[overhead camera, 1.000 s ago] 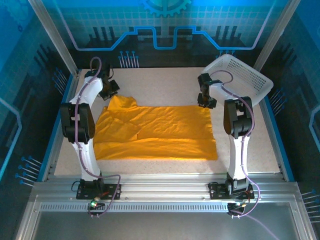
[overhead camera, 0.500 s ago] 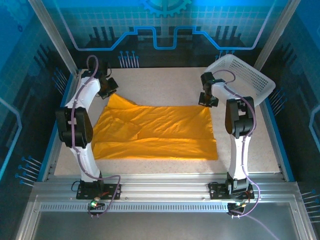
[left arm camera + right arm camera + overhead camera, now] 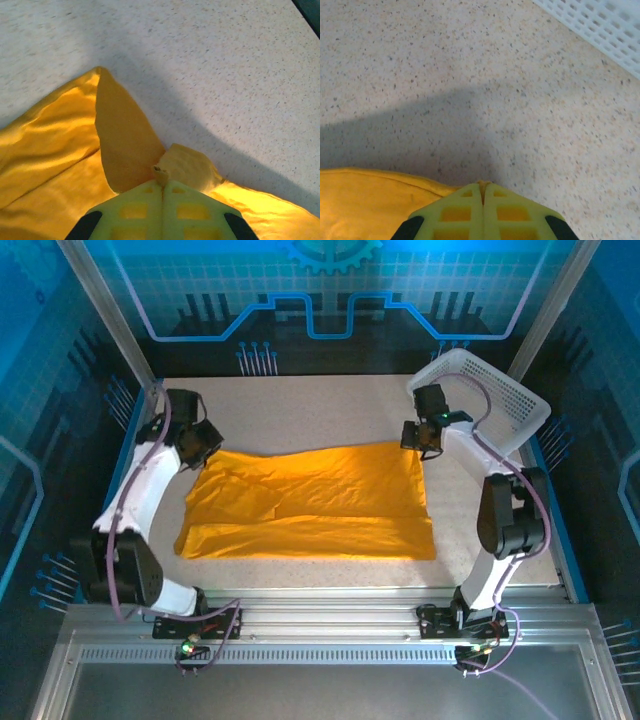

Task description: Fold and stack the t-shirts

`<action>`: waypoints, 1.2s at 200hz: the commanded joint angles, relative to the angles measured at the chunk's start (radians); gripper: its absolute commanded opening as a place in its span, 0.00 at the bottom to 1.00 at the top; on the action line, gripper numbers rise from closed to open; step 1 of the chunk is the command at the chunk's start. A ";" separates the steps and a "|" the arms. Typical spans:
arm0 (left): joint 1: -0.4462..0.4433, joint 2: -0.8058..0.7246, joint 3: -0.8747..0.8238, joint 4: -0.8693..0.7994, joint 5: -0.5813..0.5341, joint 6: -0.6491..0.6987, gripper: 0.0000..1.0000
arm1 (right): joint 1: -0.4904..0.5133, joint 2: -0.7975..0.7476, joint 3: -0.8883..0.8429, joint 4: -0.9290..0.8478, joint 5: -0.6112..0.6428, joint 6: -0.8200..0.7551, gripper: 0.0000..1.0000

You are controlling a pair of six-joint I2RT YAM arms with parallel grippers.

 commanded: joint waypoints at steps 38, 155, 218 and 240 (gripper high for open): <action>-0.002 -0.325 -0.307 -0.163 -0.167 -0.157 0.00 | 0.020 -0.216 -0.265 -0.045 -0.015 0.065 0.00; -0.002 -0.481 -0.424 -0.300 -0.269 -0.248 0.00 | 0.088 -0.412 -0.419 -0.173 0.039 0.074 0.00; -0.004 -0.481 -0.478 -0.345 -0.216 -0.289 0.00 | 0.143 -0.415 -0.480 -0.256 0.124 0.137 0.00; -0.007 -0.492 -0.495 -0.350 -0.186 -0.297 0.00 | 0.144 -0.393 -0.483 -0.271 0.148 0.146 0.00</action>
